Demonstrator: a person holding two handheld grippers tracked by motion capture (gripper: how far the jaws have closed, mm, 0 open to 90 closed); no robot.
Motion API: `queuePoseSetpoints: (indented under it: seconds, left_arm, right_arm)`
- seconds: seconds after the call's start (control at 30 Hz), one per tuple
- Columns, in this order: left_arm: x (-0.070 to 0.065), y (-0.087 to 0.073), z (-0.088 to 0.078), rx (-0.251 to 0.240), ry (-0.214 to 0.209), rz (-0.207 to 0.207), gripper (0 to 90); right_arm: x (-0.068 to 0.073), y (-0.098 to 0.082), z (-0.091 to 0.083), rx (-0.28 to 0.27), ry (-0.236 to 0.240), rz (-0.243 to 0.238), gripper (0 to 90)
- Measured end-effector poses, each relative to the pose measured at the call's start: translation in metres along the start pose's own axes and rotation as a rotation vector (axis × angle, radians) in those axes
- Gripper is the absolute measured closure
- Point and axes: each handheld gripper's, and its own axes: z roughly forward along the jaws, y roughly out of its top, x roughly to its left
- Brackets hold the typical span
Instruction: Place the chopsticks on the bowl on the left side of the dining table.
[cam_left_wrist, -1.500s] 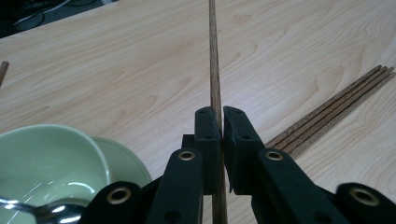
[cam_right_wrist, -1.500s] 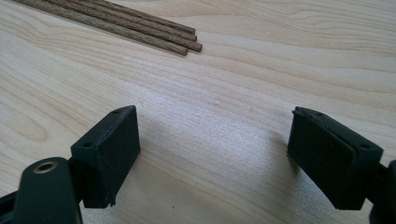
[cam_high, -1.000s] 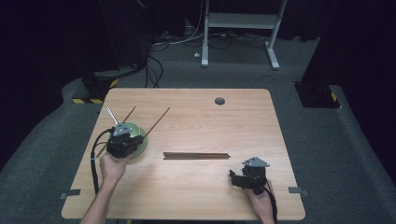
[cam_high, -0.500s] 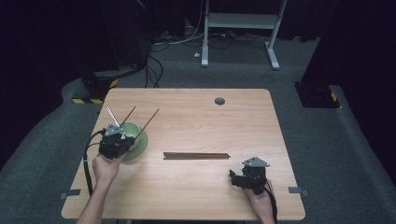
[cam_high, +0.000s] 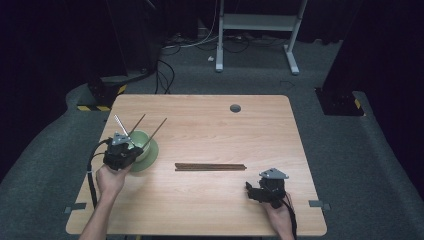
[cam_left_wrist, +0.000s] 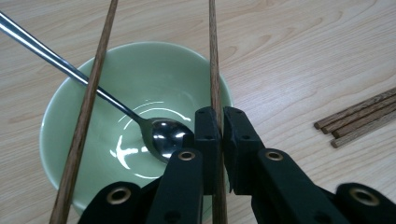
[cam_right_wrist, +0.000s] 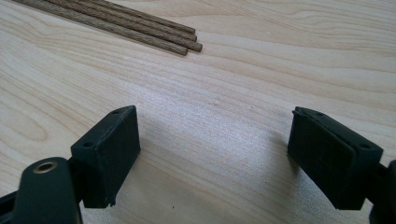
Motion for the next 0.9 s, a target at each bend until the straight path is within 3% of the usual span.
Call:
queuePoseSetpoints:
  seconds: [0.43, 0.7, 0.9]
  left_arm:
    - [0.009, -0.003, 0.001, 0.027, 0.044, 0.001, 84.2]
    - [0.012, 0.000, 0.001, 0.060, 0.092, 0.038, 84.1]
    - [0.014, 0.000, 0.000, 0.069, 0.113, 0.039, 84.1]
  right_arm:
    - [0.000, 0.000, 0.000, 0.000, 0.000, 0.000, 16.5]
    - [0.000, 0.000, 0.000, 0.000, 0.000, 0.000, 16.4]
    - [0.000, 0.000, 0.000, 0.000, 0.000, -0.001, 16.5]
